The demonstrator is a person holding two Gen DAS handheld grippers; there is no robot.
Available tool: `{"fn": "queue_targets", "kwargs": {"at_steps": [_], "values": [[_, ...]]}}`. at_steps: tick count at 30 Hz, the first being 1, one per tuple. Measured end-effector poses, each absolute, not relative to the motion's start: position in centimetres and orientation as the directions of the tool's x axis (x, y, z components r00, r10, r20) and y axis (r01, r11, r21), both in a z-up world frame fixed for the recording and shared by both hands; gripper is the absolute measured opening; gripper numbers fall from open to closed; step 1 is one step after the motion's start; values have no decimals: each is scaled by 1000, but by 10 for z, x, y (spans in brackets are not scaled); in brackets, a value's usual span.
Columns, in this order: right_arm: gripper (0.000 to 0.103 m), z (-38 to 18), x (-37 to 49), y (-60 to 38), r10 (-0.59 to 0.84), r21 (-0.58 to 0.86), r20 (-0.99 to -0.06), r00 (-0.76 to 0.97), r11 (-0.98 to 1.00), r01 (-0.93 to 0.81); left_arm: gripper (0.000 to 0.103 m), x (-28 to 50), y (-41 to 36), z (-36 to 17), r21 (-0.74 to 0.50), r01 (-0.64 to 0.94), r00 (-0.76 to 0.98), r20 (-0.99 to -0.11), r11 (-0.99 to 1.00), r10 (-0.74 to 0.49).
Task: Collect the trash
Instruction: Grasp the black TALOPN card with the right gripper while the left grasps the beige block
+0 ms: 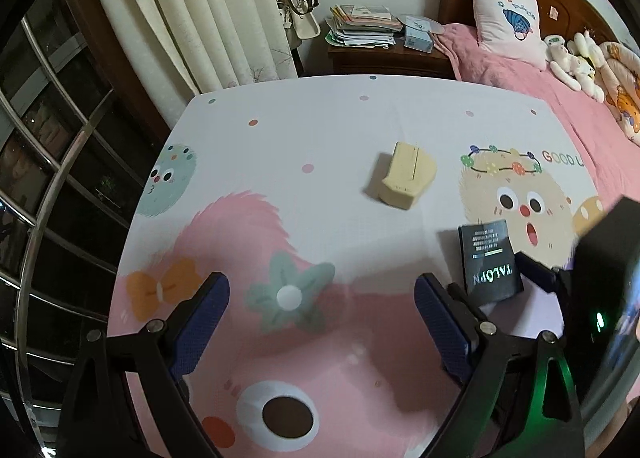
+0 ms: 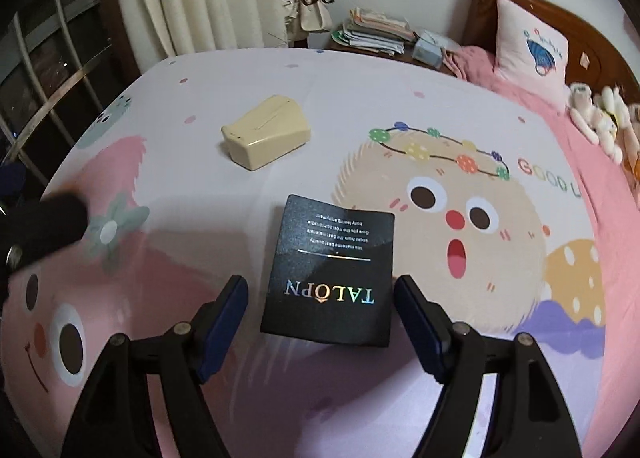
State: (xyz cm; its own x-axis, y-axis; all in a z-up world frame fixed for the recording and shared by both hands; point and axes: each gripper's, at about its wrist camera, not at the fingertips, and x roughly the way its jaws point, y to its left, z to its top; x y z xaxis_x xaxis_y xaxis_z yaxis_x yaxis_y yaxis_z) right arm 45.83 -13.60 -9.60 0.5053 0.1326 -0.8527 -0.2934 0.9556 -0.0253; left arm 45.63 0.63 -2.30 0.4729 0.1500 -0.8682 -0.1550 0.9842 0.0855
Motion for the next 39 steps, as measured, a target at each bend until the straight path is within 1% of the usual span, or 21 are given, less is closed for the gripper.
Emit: {"fn": "queue_targets", "kwargs": {"at_steps": [7, 12, 19, 25, 26, 28, 29, 30, 32, 33, 34, 37, 38, 39], "values": [[61, -95, 471, -153, 136, -16, -849, 511, 959, -282, 93, 488, -7, -26, 71, -121, 473, -873, 990, 121], [61, -93, 499, -176, 151, 29, -849, 507, 970, -240, 93, 515, -19, -31, 25, -99, 464, -883, 995, 69], [61, -91, 526, -206, 154, 72, -847, 509, 982, -177, 93, 557, -33, -49, 21, -63, 436, -899, 998, 46], [61, -90, 529, -216, 171, 101, -843, 510, 981, -163, 92, 588, -38, -74, -6, -52, 384, -923, 999, 15], [61, -90, 529, -217, 175, 105, -842, 510, 981, -163, 91, 591, -38, -77, -6, -53, 379, -925, 999, 14], [61, -90, 528, -217, 178, 108, -841, 511, 980, -164, 78, 595, -37, -83, -17, -55, 369, -929, 998, 5], [61, -90, 527, -217, 182, 111, -840, 511, 980, -166, 74, 597, -36, -86, -26, -56, 360, -933, 998, -4], [61, -90, 527, -218, 185, 114, -839, 511, 979, -167, 67, 598, -35, -89, -35, -57, 355, -935, 998, -13], [61, -90, 525, -219, 190, 119, -839, 511, 978, -169, 63, 598, -36, -90, -30, -54, 368, -930, 998, -8], [61, -90, 524, -219, 193, 122, -839, 510, 978, -169, 59, 598, -38, -91, -26, -51, 372, -928, 998, -5], [61, -90, 523, -220, 197, 127, -839, 507, 977, -169, 57, 598, -38, -90, -25, -48, 378, -926, 999, -5], [61, -89, 521, -220, 207, 139, -839, 503, 976, -170, 56, 596, -36, -90, -58, -51, 386, -922, 997, -34], [61, -88, 519, -220, 210, 141, -839, 503, 975, -171, 53, 593, -36, -88, -63, -55, 392, -919, 996, -37], [61, -86, 515, -220, 213, 144, -837, 504, 974, -173, 47, 589, -37, -86, -64, -56, 395, -918, 996, -37]]}}
